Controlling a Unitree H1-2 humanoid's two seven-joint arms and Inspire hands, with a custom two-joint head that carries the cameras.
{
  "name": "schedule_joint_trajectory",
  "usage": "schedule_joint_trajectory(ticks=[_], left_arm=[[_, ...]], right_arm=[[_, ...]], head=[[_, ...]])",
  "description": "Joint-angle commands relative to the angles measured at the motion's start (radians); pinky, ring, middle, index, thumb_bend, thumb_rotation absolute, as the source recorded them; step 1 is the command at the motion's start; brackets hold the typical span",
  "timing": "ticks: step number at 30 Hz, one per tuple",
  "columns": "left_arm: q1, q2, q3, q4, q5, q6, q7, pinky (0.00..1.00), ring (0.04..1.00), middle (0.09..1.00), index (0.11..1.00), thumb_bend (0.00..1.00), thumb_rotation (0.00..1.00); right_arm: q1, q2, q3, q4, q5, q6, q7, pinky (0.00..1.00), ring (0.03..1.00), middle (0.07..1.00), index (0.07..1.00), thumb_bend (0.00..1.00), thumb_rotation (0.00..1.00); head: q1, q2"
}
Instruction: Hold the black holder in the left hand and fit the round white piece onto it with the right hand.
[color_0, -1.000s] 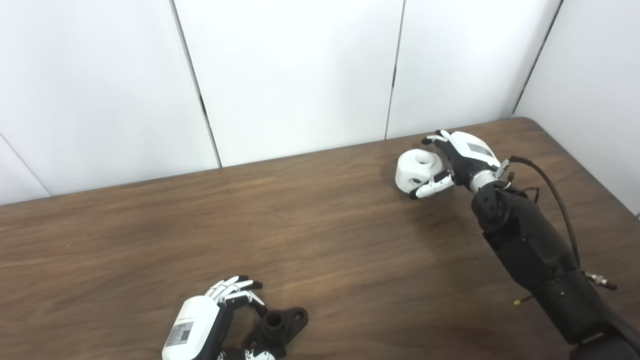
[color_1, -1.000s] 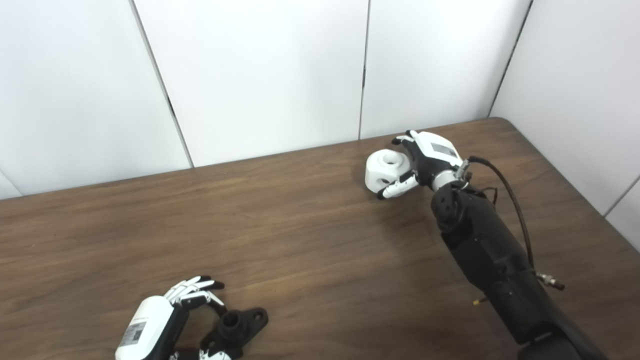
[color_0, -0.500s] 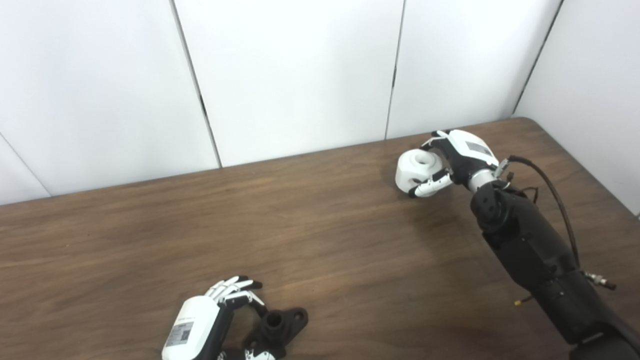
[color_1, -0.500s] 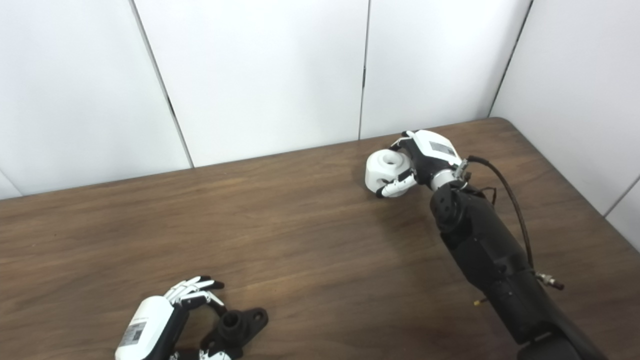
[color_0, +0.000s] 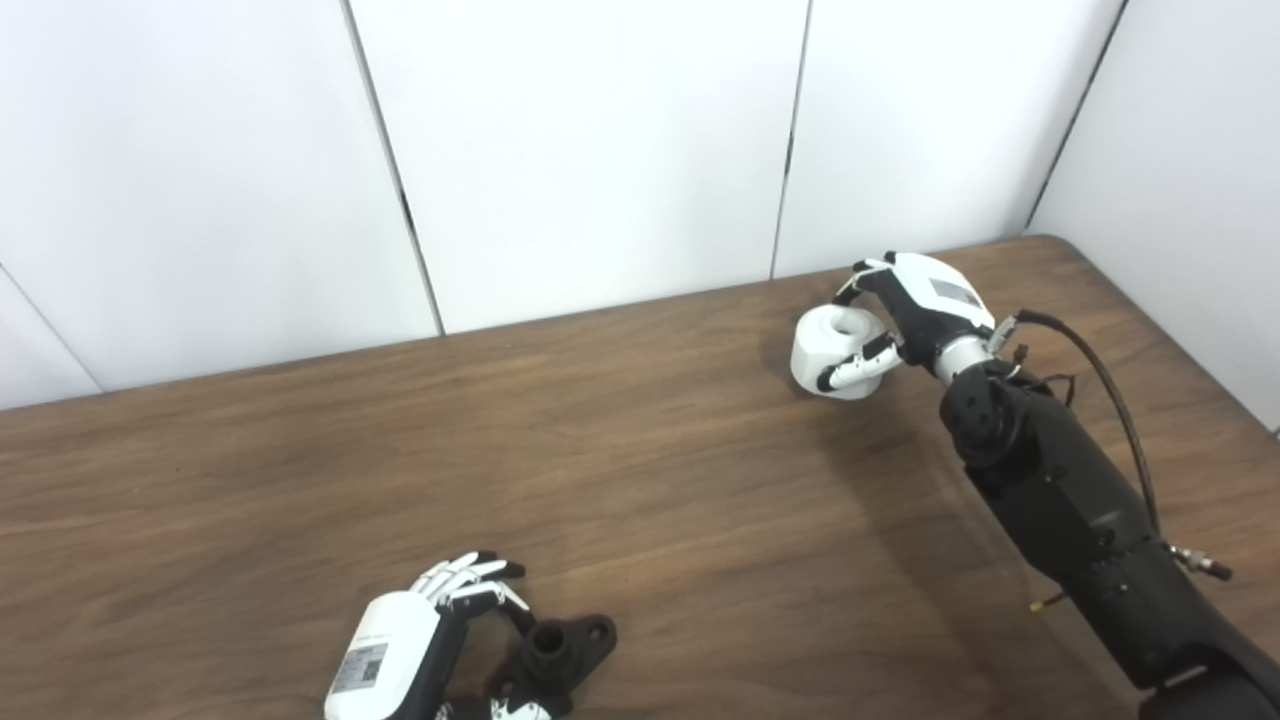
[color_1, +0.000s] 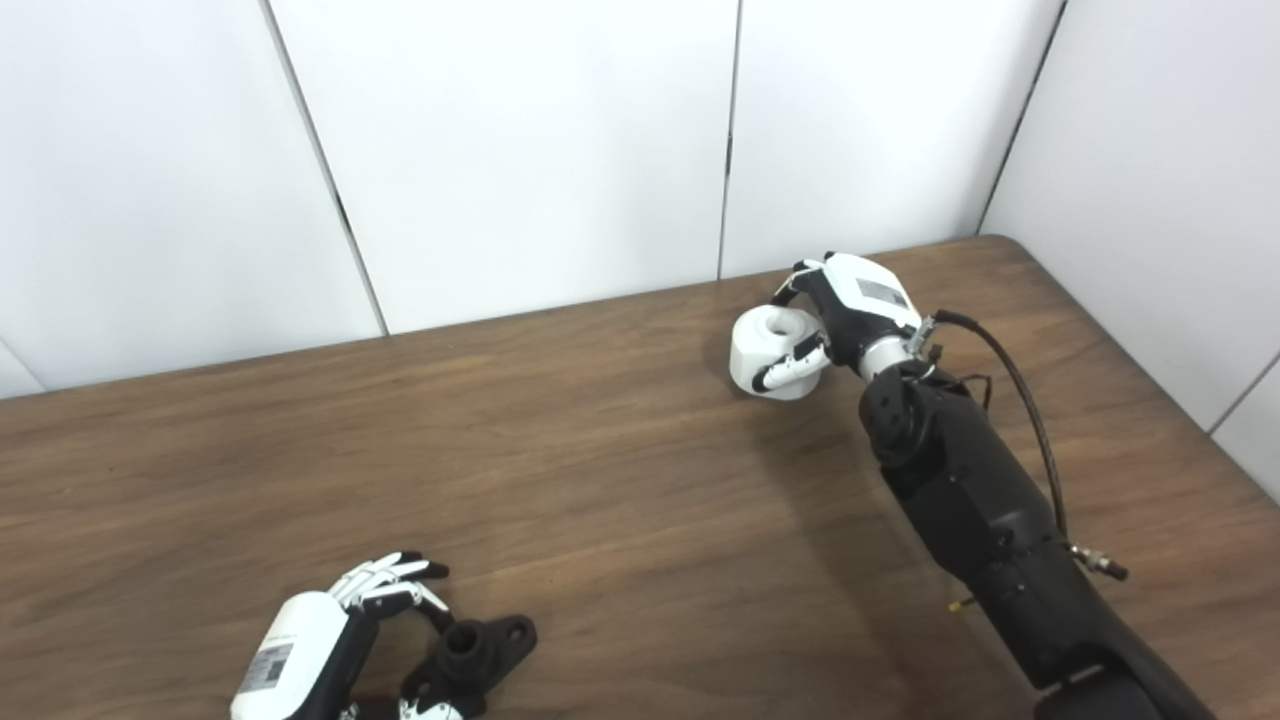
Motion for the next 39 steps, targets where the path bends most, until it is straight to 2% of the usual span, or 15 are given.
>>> schedule_joint_trajectory(ticks=[1,7,16,22,27,32,39], left_arm=[[0.006,0.007,-0.001,0.010,0.033,0.022,-0.016,0.87,0.872,0.794,0.487,0.52,0.04],[0.004,0.005,-0.003,0.009,0.039,0.027,-0.020,0.87,0.873,0.795,0.487,0.52,0.05],[0.000,-0.005,-0.008,0.017,0.044,0.031,-0.020,0.87,0.874,0.797,0.487,0.52,0.05],[-0.007,-0.022,-0.019,0.029,0.065,0.038,-0.016,0.87,0.875,0.797,0.487,0.52,0.05],[-0.014,-0.039,-0.030,0.042,0.085,0.047,-0.011,0.88,0.879,0.800,0.487,0.52,0.05],[-0.022,-0.055,-0.042,0.047,0.103,0.067,-0.015,0.89,0.885,0.806,0.488,0.52,0.05],[-0.031,-0.066,-0.053,0.053,0.116,0.086,-0.019,0.91,0.894,0.814,0.488,0.52,0.05]], right_arm=[[-0.029,-0.022,-0.019,-0.012,0.003,-0.051,-0.054,0.92,0.992,0.885,0.495,0.53,0.15],[-0.027,-0.023,-0.017,-0.005,-0.002,-0.076,-0.082,0.88,0.973,0.858,0.486,0.52,0.14],[-0.012,-0.029,-0.012,-0.034,0.000,-0.079,-0.069,0.85,0.965,0.856,0.486,0.52,0.14],[0.045,-0.043,-0.003,-0.206,-0.002,-0.046,0.038,0.86,0.946,0.850,0.486,0.52,0.14],[0.094,-0.028,0.000,-0.348,-0.009,-0.023,0.118,0.91,0.936,0.832,0.485,0.52,0.14],[0.139,0.022,0.023,-0.503,-0.016,0.037,0.204,0.99,0.940,0.832,0.483,0.52,0.14],[0.204,0.122,0.090,-0.642,-0.064,0.069,0.254,1.00,0.941,0.825,0.482,0.52,0.14]], head=[[0.001,0.000],[0.005,0.001],[0.038,0.006],[0.100,0.020],[0.141,0.030],[0.170,0.041],[0.184,0.053]])
